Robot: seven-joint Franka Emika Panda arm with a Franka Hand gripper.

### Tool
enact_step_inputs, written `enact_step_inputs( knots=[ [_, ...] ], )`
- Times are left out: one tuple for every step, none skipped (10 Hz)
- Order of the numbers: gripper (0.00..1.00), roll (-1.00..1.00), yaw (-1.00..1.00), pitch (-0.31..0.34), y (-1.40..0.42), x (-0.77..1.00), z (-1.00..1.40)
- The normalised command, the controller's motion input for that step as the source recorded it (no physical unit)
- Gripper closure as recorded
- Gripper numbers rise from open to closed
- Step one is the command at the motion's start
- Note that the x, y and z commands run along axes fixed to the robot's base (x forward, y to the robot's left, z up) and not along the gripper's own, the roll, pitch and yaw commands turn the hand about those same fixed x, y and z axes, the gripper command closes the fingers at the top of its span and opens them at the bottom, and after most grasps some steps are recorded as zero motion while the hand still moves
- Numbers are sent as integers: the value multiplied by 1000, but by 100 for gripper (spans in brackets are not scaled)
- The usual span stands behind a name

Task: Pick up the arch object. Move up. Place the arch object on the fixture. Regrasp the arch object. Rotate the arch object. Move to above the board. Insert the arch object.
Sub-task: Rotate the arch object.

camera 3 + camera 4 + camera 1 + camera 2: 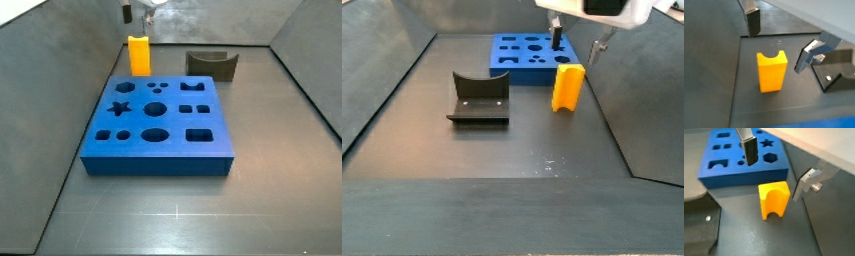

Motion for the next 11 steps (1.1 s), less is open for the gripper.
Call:
enact_step_inputs(
  knots=[
    [0,0,1000,-17,-4,48,-25],
    [0,0,1000,-18,-4,48,-25],
    [0,1,1000,-20,-4,47,-25],
    [0,1,1000,-21,-4,47,-25],
    [0,1,1000,-24,-4,47,-26],
    [0,1,1000,-27,-4,47,-26],
    [0,1,1000,-33,-4,47,-26],
    [0,1,1000,-36,-4,46,-26],
    [0,1,1000,-46,-4,46,-27],
    [0,1,1000,-56,-5,45,-27],
    [0,1,787,-58,-5,44,-27]
  ],
)
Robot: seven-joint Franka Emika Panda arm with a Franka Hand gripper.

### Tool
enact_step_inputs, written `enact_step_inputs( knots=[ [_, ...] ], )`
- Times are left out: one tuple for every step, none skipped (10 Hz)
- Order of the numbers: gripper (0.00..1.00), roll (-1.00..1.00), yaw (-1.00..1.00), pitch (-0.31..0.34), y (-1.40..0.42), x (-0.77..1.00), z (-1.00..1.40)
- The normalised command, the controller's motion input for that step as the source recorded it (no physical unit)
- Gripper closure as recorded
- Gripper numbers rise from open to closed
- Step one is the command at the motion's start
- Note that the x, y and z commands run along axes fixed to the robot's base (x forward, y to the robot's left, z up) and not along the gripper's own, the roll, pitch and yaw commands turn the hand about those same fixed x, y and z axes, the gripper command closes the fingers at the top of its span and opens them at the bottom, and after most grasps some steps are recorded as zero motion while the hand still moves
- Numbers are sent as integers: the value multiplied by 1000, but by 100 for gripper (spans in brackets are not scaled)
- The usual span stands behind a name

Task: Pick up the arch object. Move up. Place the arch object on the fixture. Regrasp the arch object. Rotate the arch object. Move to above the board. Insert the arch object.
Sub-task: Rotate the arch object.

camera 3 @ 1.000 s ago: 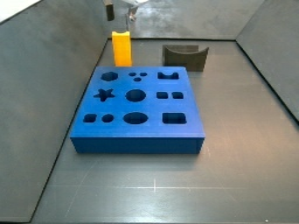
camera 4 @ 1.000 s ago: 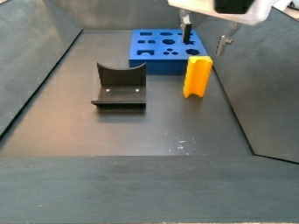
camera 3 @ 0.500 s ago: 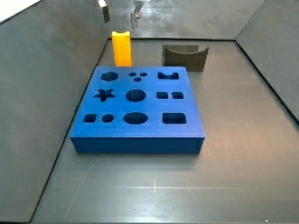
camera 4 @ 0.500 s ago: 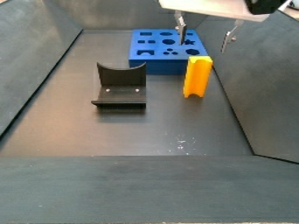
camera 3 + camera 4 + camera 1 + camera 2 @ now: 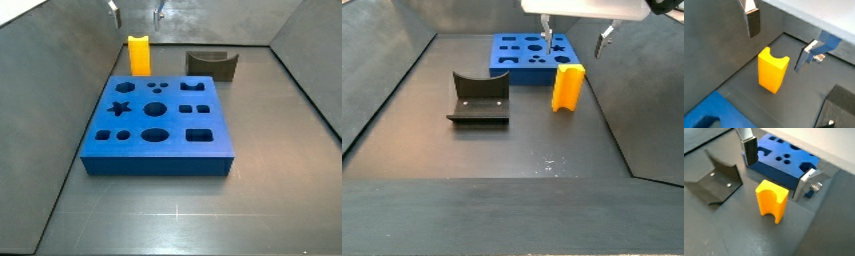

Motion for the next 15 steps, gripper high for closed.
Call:
enact_step_inputs(
  knots=[
    [0,1,547,-57,-5,43,-28],
    [0,1,258,-55,-5,40,-31],
    [0,0,0,0,0,0,-1000],
    [0,0,-60,-3,0,3,-1000],
    [0,-3,-58,-21,0,16,-1000],
    [0,-6,-51,-31,2,21,-1000],
    [0,-10,-41,-38,4,24,-938],
    [0,-16,-33,-42,3,25,-803],
    [0,-20,-27,-44,3,26,-700],
    [0,-23,-24,-43,2,26,-635],
    [0,-29,-16,-43,1,31,-475],
    [0,-31,-12,-40,1,32,-414],
    [0,-36,-6,-37,0,37,-300],
    [0,-39,-2,-35,0,40,-220],
    [100,0,0,0,0,0,0]
  ],
)
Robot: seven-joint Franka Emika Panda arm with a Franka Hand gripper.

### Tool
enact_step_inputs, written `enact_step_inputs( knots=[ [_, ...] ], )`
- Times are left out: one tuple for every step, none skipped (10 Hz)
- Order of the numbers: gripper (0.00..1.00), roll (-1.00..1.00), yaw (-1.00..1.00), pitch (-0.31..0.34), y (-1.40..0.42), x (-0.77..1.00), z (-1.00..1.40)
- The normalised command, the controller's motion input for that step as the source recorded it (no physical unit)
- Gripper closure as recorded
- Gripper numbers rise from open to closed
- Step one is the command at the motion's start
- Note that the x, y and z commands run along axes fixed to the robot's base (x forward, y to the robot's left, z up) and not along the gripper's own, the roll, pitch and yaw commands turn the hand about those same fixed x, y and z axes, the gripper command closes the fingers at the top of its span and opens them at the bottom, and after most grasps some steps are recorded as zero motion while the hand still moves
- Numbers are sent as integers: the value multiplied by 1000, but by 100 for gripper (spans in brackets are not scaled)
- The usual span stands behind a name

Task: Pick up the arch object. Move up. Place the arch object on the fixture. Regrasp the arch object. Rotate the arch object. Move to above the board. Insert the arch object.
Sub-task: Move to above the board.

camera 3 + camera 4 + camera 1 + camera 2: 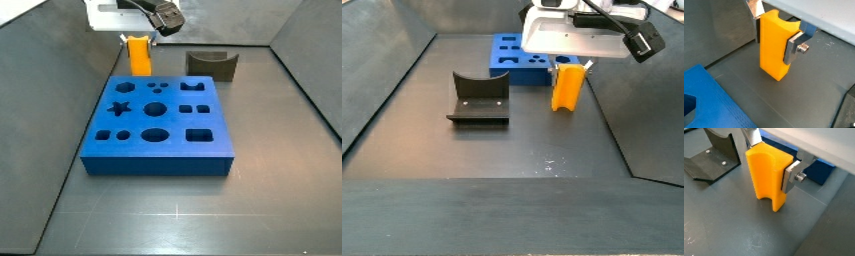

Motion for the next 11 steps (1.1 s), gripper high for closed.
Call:
enact_step_inputs(
  knots=[
    [100,90,-58,-87,-88,-116,1000],
    [100,90,-58,-83,-88,-117,1000],
    [100,98,-48,-58,-79,-117,1000],
    [100,109,-41,-28,-72,-108,1000],
    [100,118,-32,0,-67,-100,1000],
    [100,126,-22,21,-63,-95,1000],
    [100,131,-16,24,-60,-93,1000],
    [100,134,-12,21,-58,-91,1000],
    [100,142,-6,17,-52,-87,1000],
    [100,145,-4,16,-50,-87,1000],
    [100,148,1,8,-45,-85,1000]
  ],
)
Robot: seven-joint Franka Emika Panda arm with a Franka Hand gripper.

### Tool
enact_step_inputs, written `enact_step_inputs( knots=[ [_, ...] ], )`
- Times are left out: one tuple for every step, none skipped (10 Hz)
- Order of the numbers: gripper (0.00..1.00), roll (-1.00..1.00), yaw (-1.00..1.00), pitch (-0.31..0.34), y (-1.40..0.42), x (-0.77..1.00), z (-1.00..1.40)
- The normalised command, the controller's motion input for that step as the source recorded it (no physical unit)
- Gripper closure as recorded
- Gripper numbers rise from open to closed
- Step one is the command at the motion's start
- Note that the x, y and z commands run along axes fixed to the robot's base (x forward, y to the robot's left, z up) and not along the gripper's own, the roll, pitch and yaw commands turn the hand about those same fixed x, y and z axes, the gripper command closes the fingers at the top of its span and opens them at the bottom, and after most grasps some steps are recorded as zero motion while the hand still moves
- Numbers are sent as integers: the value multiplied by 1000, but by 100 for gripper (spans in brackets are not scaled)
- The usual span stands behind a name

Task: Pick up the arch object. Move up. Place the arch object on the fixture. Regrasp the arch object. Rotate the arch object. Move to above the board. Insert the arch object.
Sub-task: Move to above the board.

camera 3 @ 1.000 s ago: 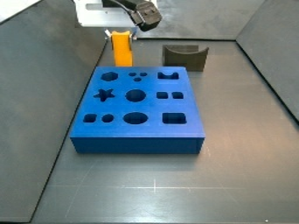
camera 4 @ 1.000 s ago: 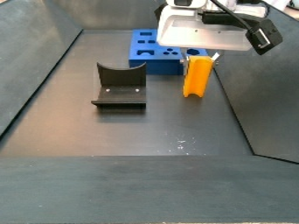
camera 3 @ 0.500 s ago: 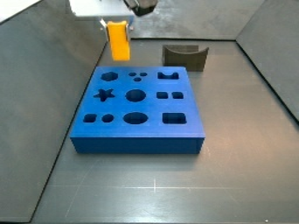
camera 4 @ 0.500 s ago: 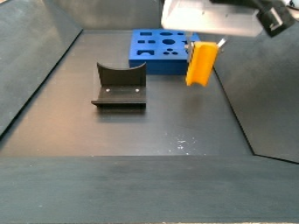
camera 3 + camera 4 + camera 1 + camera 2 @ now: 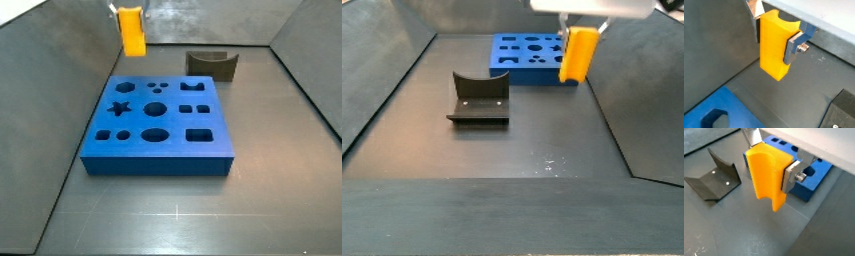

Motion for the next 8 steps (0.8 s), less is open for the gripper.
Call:
enact_step_inputs(
  knots=[
    [100,152,5,4,-40,-84,1000],
    [100,155,9,6,-36,-81,1000],
    [100,156,11,6,-34,-79,1000],
    [100,156,17,11,-31,-74,1000],
    [100,154,21,18,-28,-69,1000],
    [100,151,26,27,-25,-57,1000],
    [100,150,29,38,-24,-45,1000],
    [100,150,31,48,-19,-27,889]
  ],
)
